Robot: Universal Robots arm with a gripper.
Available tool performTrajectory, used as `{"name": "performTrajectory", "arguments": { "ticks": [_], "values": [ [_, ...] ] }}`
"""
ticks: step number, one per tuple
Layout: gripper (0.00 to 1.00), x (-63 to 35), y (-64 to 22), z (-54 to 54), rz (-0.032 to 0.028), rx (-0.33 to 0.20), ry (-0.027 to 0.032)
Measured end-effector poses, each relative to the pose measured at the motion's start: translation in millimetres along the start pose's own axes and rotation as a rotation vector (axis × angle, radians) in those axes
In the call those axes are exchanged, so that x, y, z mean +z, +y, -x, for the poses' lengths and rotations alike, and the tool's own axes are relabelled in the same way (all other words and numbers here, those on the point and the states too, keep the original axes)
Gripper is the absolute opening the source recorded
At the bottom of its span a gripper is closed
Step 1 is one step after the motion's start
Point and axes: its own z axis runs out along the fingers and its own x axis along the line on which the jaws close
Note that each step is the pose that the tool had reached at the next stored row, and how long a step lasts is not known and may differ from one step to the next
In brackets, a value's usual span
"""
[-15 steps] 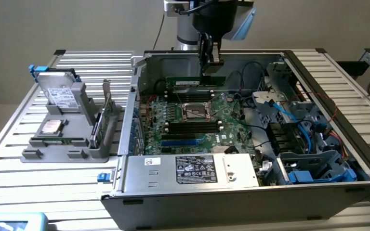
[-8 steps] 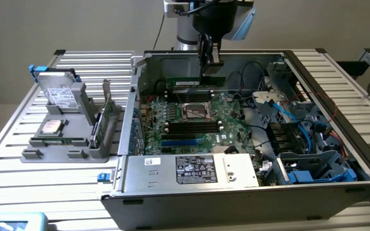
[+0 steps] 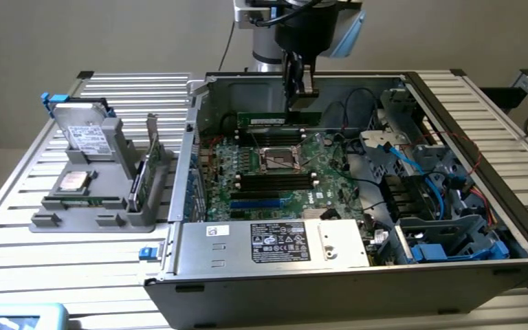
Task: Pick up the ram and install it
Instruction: 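Insert the ram into the slot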
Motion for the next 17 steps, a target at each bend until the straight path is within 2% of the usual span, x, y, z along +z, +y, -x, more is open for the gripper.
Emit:
{"name": "performTrajectory", "arguments": {
  "ticks": [5,9,11,15,17],
  "values": [
    [0.14,7.8,-0.2,-0.9,0.0000,0.007,0.0000],
    [0.14,12.1,-0.4,-1.0,-0.0032,0.024,0.0014],
    [0.14,13.3,-0.4,-0.9,-0.0057,0.027,0.0066],
    [0.14,15.4,-0.5,-0.1,-0.0108,0.028,0.0228],
    [0.14,17.6,-0.6,0.2,-0.0130,0.028,0.0239]
  ]
}}
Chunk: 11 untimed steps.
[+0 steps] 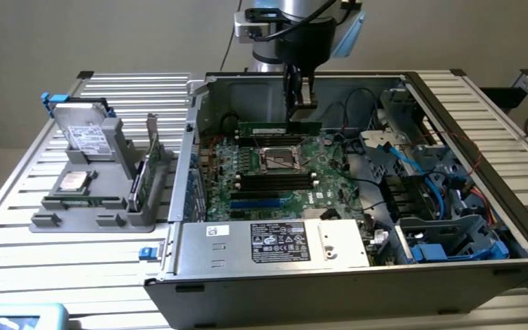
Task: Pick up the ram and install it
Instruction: 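Insert the ram into the slot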
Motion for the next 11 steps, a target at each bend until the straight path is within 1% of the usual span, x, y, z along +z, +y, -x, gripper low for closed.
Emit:
{"name": "performTrajectory", "arguments": {
  "ticks": [7,11],
  "values": [
    [0.14,9.6,0.0,0.2,-0.0047,0.001,0.0022],
    [0.14,16.5,0.0,0.3,-0.0051,0.002,0.0035]
  ]
}}
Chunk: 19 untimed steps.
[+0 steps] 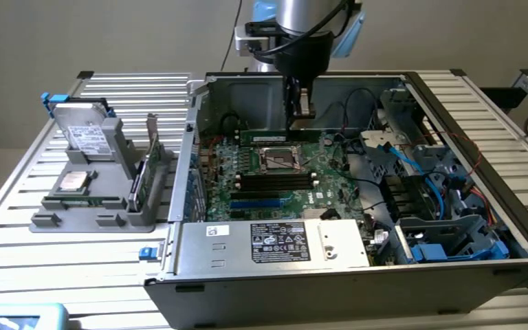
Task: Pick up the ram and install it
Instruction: 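Insert the ram into the slot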
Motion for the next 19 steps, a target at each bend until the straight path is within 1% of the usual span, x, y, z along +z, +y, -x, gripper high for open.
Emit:
{"name": "performTrajectory", "arguments": {
  "ticks": [6,8,11,16,19],
  "values": [
    [0.14,9.4,0.0,0.2,-0.0006,0.002,0.0046],
    [0.14,11.9,0.0,0.1,-0.0010,0.003,0.0080],
    [0.14,15.5,0.0,0.0,-0.0017,0.005,0.0147],
    [0.14,22.1,0.0,0.1,-0.0026,0.007,0.0215],
    [0.14,25.3,0.0,0.2,-0.0030,0.008,0.0277]
  ]
}}
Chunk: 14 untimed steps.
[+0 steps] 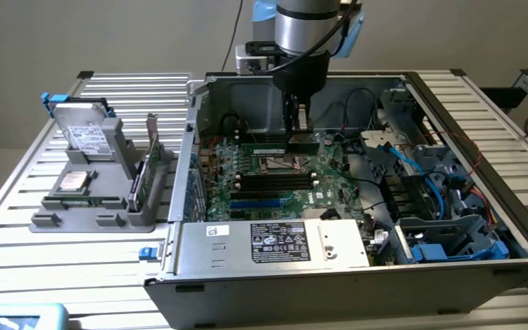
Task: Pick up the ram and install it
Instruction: 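Insert the ram into the slot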
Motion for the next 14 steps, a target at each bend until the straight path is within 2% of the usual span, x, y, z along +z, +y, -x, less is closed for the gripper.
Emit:
{"name": "performTrajectory", "arguments": {
  "ticks": [4,6,10,12,14],
  "values": [
    [0.14,3.8,0.0,0.2,-0.0001,0.001,0.0121],
    [0.14,6.1,0.0,0.7,-0.0001,0.001,0.0148],
    [0.14,7.5,0.0,1.2,-0.0001,0.001,0.0155],
    [0.14,8.6,0.0,1.9,-0.0001,0.001,0.0204],
    [0.14,9.6,0.0,3.3,-0.0001,0.001,0.0289]
  ]
}}
